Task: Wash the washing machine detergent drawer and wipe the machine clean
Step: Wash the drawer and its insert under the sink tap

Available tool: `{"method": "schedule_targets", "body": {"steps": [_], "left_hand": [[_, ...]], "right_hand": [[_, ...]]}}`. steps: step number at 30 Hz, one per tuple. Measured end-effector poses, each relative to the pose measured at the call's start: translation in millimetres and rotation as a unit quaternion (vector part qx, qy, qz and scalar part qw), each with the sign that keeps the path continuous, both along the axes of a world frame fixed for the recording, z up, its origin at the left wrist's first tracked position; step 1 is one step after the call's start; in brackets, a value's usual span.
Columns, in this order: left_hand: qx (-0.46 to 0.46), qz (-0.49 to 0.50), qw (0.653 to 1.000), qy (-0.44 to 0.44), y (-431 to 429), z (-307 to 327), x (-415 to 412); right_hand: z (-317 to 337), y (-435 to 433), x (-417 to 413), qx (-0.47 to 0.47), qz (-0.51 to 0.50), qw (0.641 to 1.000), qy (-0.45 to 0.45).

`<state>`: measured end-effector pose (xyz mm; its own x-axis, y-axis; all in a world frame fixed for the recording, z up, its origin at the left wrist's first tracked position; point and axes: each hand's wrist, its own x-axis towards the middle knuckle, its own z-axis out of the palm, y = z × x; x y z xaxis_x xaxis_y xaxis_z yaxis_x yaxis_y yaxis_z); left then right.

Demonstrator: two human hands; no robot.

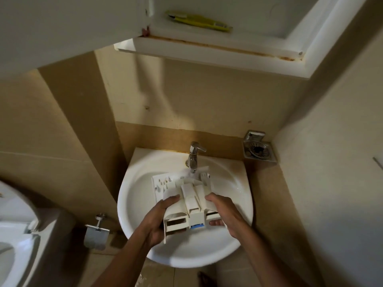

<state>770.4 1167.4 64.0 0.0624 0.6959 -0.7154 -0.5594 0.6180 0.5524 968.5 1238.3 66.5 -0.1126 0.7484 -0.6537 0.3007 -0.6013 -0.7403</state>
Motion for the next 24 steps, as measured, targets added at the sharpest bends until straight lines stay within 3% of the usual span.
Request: {"method": "schedule_targets", "body": {"steps": [5, 8, 12, 21, 24], "left_hand": [[-0.001, 0.029, 0.999, -0.026, 17, 1, 9], [-0.004, 0.040, 0.999, -0.026, 13, -5, 9], [0.013, 0.049, 0.999, -0.015, 3, -15, 4], [0.052, 0.073, 0.996, 0.009, 2, -15, 7], [0.050, 0.076, 0.996, 0.015, 4, -17, 7]], "right_hand": [[15, 16, 20, 0.022, 0.089, 0.993, -0.070], [28, 42, 16, 0.133, 0.122, 0.967, -0.182], [47, 89, -17, 0.247, 0.148, 0.934, -0.213], [32, 131, -92, 0.239, 0.271, 0.888, -0.285], [44, 124, -68, 0.214, 0.290, 0.895, -0.262]]}}
